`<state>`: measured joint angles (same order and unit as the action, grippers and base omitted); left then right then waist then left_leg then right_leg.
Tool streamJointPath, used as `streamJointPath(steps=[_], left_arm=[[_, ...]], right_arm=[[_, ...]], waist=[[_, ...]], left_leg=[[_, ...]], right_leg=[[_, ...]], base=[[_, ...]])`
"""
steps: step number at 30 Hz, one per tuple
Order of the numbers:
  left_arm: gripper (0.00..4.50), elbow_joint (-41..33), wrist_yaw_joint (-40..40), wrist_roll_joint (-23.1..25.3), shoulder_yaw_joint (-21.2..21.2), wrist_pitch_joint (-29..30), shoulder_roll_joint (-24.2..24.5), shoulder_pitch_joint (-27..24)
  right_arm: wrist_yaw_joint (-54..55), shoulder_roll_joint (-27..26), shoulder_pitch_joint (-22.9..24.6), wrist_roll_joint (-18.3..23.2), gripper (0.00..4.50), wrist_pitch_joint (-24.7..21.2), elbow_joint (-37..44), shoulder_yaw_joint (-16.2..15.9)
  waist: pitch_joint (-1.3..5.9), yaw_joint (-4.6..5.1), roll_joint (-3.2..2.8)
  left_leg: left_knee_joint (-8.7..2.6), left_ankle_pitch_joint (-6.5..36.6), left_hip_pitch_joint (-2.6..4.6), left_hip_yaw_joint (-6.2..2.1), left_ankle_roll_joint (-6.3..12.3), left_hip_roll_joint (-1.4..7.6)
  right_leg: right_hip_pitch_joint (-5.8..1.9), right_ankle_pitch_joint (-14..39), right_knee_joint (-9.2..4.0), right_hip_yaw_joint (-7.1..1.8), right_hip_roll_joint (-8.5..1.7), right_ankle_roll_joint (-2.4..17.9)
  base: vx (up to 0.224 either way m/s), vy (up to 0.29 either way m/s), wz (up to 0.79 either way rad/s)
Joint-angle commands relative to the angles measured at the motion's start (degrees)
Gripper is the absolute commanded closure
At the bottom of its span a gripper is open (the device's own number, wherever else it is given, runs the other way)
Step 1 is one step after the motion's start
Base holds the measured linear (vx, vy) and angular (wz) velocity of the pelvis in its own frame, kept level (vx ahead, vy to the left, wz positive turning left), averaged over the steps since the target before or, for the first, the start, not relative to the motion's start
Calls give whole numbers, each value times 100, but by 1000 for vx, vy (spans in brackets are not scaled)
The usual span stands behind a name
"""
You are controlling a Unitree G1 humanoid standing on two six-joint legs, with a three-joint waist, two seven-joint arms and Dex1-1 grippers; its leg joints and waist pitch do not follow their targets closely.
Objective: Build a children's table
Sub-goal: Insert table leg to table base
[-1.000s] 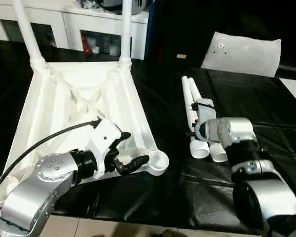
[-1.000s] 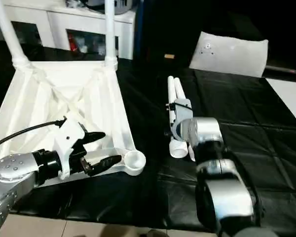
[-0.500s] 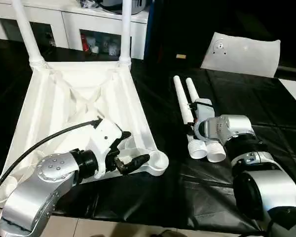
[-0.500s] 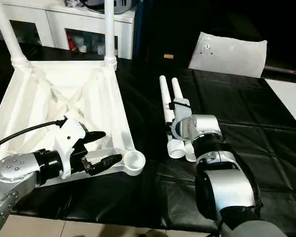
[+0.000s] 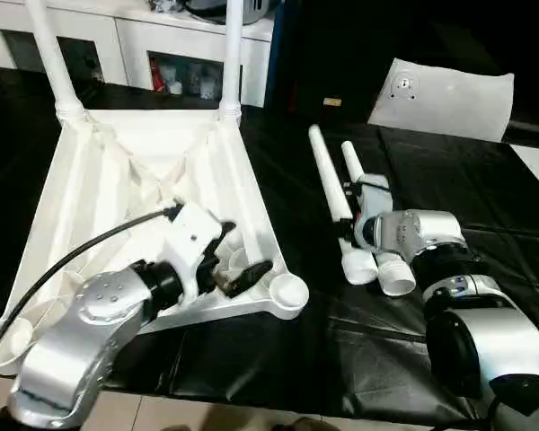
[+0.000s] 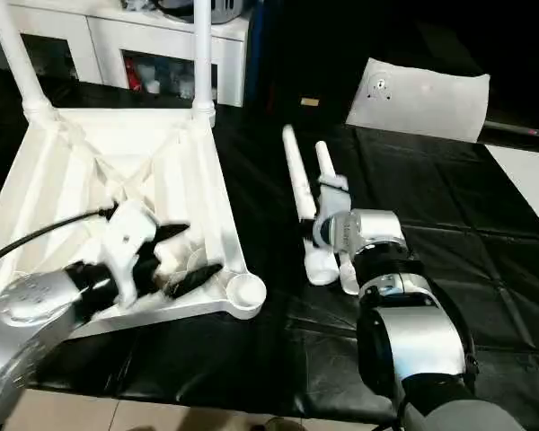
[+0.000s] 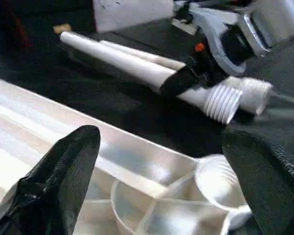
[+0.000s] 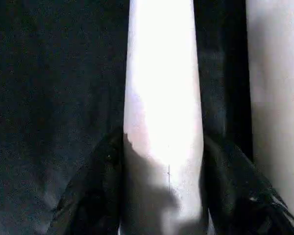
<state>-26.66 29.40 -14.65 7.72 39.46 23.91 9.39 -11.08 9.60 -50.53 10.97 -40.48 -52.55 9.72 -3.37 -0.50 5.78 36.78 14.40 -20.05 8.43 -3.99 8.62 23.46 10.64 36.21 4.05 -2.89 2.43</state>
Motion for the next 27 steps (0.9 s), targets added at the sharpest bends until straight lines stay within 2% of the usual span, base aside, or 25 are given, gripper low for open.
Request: streamJointPath(steps=[1, 2, 3, 4, 5, 6, 7, 10, 12, 13, 14, 16, 17, 20, 21, 23, 24, 25, 26, 27], left_arm=[[0, 247, -326, 95, -42, -37, -246, 300], [0, 305, -369, 67, -72, -17, -318, 377], [0, 331, -384, 58, -84, -15, -348, 406], [0, 456, -482, -1, -155, 66, -490, 542], [0, 532, -547, -37, -199, 121, -577, 623], [0, 562, -555, -56, -210, 123, -606, 652], [0, 812, -656, -206, -318, 96, -877, 913], [0, 1017, -738, -283, -404, 28, -1084, 1125], [0, 1126, -748, -298, -433, -16, -1161, 1263], [0, 1209, -781, -273, -461, -49, -1195, 1347], [0, 1212, -783, -272, -462, -51, -1195, 1349], [0, 1278, -797, -243, -507, -66, -1196, 1393], [0, 1300, -791, -252, -529, -59, -1191, 1408], [0, 1291, -832, -330, -670, 15, -1188, 1441], [0, 1265, -795, -412, -775, 48, -1152, 1447], [0, 1265, -766, -436, -806, 40, -1130, 1441], [0, 1273, -692, -460, -822, -6, -1087, 1427], [0, 1278, -671, -464, -820, -21, -1075, 1425], [0, 1276, -683, -468, -825, 4, -1072, 1416], [0, 1278, -688, -468, -827, 11, -1072, 1416]], right_arm=[[-220, 98, 191, 433, 265, 402, 737, 470], [-270, 88, 251, 561, 265, 383, 934, 587], [-295, 86, 273, 606, 265, 379, 1004, 625], [-402, 51, 411, 789, 265, 360, 1384, 755], [-467, 26, 500, 894, 265, 359, 1617, 825], [-489, 23, 529, 918, 265, 356, 1682, 835], [-574, -4, 835, 985, 265, 341, 2264, 803], [-619, -69, 1112, 992, 265, 338, 2754, 688], [-674, -215, 1379, 917, 265, 1015, 3209, 548], [-789, -285, 1560, 929, 265, 1194, 3582, 392], [-793, -287, 1566, 932, 265, 1187, 3596, 385], [-857, -348, 1707, 1083, 265, 790, 3992, 285], [-877, -380, 1782, 1159, 265, 650, 4191, 251], [-989, -443, 1950, 1302, 265, 481, 4676, 118], [-1025, -477, 2050, 1289, 265, 519, 4921, -17], [-1026, -503, 2102, 1287, 265, 568, 5010, -71], [-986, -541, 2189, 1309, 265, 613, 5123, -133], [-973, -550, 2205, 1315, 265, 612, 5143, -142], [-1045, -550, 2307, 1305, 265, 628, 5270, -237], [-1062, -551, 2332, 1302, 265, 619, 5311, -256]], waist=[[365, -32, -47], [377, -52, -65], [384, -58, -44], [380, -59, -38], [365, -65, -61], [369, -70, -48], [364, -82, -71], [371, -115, -50], [366, -120, -3], [362, -138, -3], [365, -135, 13], [366, -120, 3], [363, -112, 19], [350, -134, -38], [352, -138, -108], [349, -138, -94], [343, -141, -139], [341, -135, -125], [341, -147, -161], [333, -148, -165]], left_leg=[[-458, -161, -43, -46, 110, 407], [-453, -195, -28, -47, 145, 418], [-461, -294, -40, -53, 193, 414], [-461, -290, -45, -50, 217, 408], [-459, -220, -42, -36, 239, 402], [-457, -194, -39, -39, 245, 404], [-464, -163, -39, -38, 248, 397], [-466, -168, -29, -43, 249, 402], [-472, -55, -36, -41, 231, 405], [-471, -40, -40, -42, 214, 405], [-472, -57, -32, -39, 224, 401], [-483, -143, -37, -56, 261, 402], [-482, -145, -33, -55, 274, 400], [-495, -119, -21, -62, 278, 410], [-501, -107, -15, -71, 216, 414], [-505, -82, -22, -71, 178, 413], [-512, -4, -17, -74, 136, 412], [-518, 53, -10, -73, 104, 420], [-523, 99, -4, -83, 68, 418], [-524, 131, -10, -78, 54, 418]], right_leg=[[-358, 736, -348, -379, -555, 1008], [-366, 620, -335, -382, -553, 1025], [-383, 481, -312, -376, -543, 1069], [-380, 480, -321, -375, -540, 1081], [-372, 525, -351, -383, -533, 1070], [-381, 566, -356, -383, -541, 1054], [-382, 674, -384, -384, -541, 1047], [-378, 765, -406, -375, -532, 1007], [-370, 1109, -442, -375, -561, 894], [-365, 1276, -457, -375, -578, 808], [-360, 1288, -461, -377, -561, 770], [-366, 1243, -445, -368, -536, 710], [-358, 1229, -444, -371, -527, 689], [-336, 1245, -466, -373, -523, 619], [-332, 1222, -462, -370, -522, 645], [-338, 1179, -459, -373, -516, 660], [-335, 1197, -461, -378, -520, 690], [-329, 1206, -478, -377, -513, 688], [-333, 1224, -469, -377, -523, 718], [-333, 1242, -489, -379, -519, 711]], base=[[0, 0, 0], [0, 0, 0], [0, 0, 0], [0, 0, 0], [0, 0, 0], [0, 0, 0], [0, 0, 0], [0, 0, 0], [0, 0, 0], [0, 0, 0], [0, 0, 0], [0, 0, 0], [0, 0, 0], [0, 0, 0], [0, 0, 0], [0, 0, 0], [0, 0, 0], [0, 0, 0], [0, 0, 0], [0, 0, 0]])
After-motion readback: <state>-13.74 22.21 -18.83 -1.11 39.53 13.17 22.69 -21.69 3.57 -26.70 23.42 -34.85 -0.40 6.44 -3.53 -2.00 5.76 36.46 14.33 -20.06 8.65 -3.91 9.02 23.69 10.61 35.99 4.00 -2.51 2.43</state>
